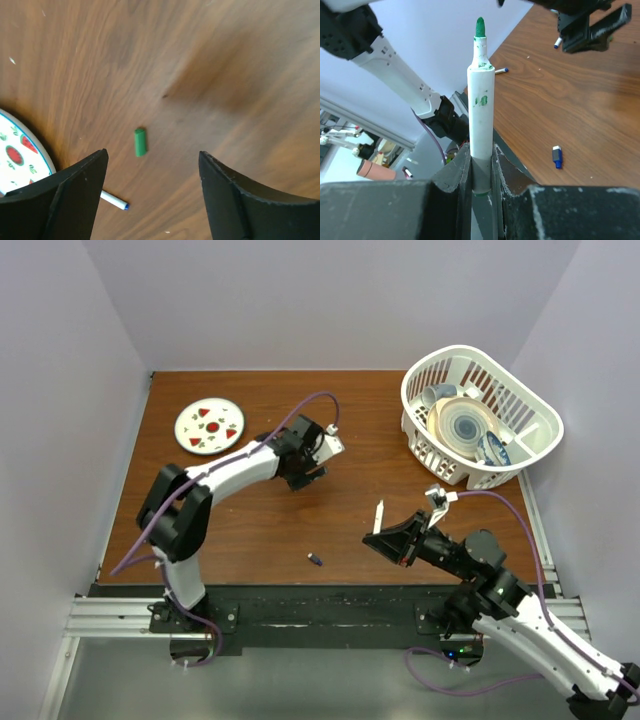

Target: Insert the pens into the pen caps

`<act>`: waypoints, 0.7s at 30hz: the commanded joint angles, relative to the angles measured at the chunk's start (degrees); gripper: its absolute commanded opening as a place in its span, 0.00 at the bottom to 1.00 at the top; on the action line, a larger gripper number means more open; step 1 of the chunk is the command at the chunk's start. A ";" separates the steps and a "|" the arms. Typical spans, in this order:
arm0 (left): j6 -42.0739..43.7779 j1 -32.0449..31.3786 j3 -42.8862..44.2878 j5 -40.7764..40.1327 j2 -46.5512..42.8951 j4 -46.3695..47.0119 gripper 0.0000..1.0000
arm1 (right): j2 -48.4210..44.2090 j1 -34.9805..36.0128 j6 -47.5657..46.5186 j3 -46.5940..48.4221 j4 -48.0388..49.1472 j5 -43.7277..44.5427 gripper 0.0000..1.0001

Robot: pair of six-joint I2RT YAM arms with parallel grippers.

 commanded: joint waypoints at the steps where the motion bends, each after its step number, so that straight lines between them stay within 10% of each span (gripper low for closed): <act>1: 4.15 6.44 7.48 8.67 3.27 -6.46 0.74 | -1.62 -0.14 -2.94 3.22 -5.37 2.23 0.00; 21: 4.86 12.42 12.41 12.36 14.09 -9.19 0.55 | -1.36 -0.23 -5.75 4.71 -9.41 5.40 0.00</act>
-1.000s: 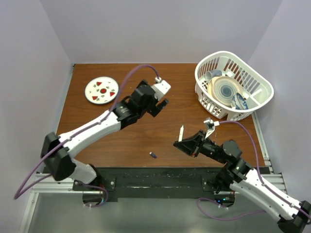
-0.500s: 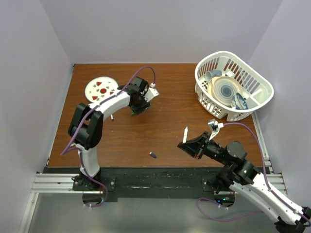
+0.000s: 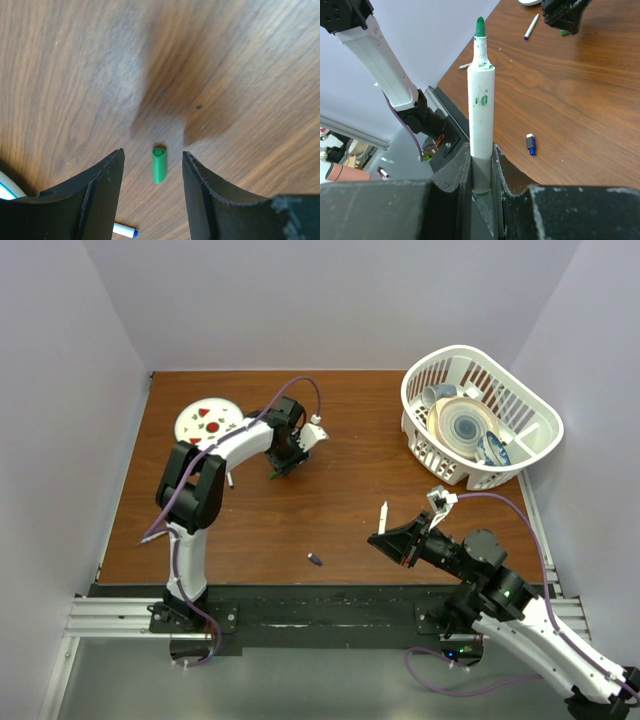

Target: Insert the pens into the pen caps

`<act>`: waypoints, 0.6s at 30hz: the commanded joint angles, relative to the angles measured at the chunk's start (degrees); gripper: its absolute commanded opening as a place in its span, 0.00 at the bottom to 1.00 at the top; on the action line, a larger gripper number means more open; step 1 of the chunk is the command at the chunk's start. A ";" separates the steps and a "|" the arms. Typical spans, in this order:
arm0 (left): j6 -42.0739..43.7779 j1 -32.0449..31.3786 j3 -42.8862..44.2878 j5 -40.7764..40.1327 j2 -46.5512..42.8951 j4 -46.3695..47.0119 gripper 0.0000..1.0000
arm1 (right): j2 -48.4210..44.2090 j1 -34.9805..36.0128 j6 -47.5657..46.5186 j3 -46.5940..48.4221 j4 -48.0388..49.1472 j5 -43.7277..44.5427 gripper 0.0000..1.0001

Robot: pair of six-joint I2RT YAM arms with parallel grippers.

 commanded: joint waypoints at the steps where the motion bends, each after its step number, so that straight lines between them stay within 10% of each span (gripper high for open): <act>1: 0.95 1.58 -0.53 -0.23 0.22 0.17 0.54 | 0.43 -0.14 -1.49 2.68 -0.10 1.29 0.00; 18: -3.70 2.46 -3.78 0.03 1.72 -3.25 0.25 | -2.38 -0.06 -0.79 2.86 -2.57 2.70 0.00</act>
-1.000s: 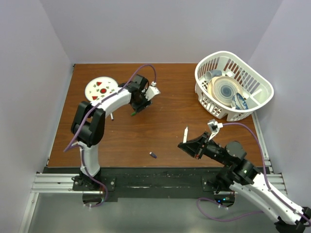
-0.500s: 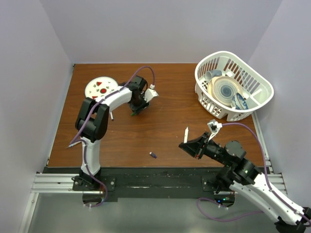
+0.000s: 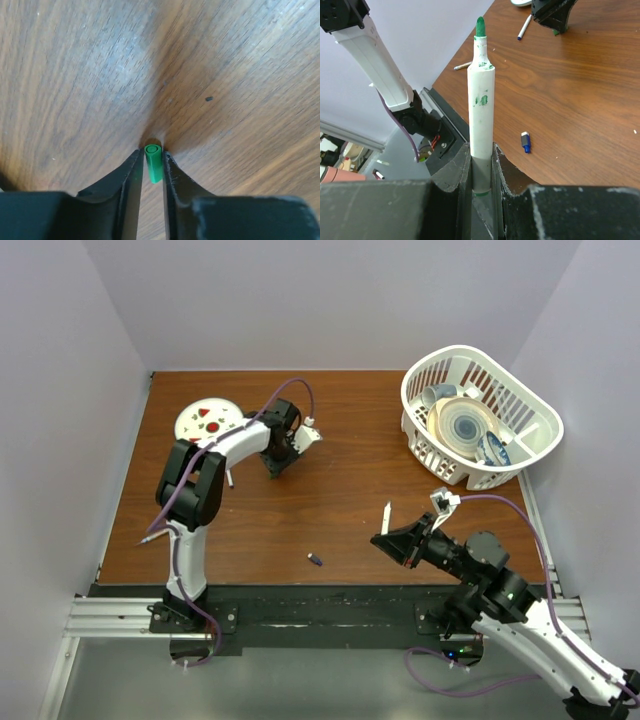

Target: Insert the pens into the pen caps

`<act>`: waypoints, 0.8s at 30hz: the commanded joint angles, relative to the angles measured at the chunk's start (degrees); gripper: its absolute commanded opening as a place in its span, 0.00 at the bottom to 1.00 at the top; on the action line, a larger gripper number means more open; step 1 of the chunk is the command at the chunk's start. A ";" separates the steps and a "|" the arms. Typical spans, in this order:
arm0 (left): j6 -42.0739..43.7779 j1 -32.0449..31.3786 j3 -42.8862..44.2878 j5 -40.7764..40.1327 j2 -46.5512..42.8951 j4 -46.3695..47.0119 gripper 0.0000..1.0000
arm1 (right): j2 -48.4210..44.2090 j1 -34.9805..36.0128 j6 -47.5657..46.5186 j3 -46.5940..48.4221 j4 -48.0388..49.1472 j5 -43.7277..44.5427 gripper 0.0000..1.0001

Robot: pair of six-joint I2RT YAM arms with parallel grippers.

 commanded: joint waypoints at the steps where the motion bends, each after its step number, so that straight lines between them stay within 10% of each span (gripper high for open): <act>1: -2.59 0.76 -3.23 0.43 0.14 -2.84 0.25 | -0.46 -0.14 -0.11 2.42 0.45 1.17 0.00; 6: -6.09 0.85 -5.52 3.59 -2.14 -2.32 0.00 | 0.68 -0.23 0.59 1.72 1.85 0.64 0.00; 14: -22.08 0.67 -12.36 17.78 -18.54 13.04 0.00 | 5.07 -0.14 0.95 -0.65 4.58 -0.32 0.00; 19: -40.35 -0.03 -25.98 32.49 -29.73 34.21 0.00 | 6.92 -0.14 -2.30 -5.73 8.96 -1.20 0.00; 24: -64.26 -5.73 -47.24 38.92 -42.13 76.37 0.00 | 13.85 -0.14 -1.96 -10.23 23.88 -9.54 0.00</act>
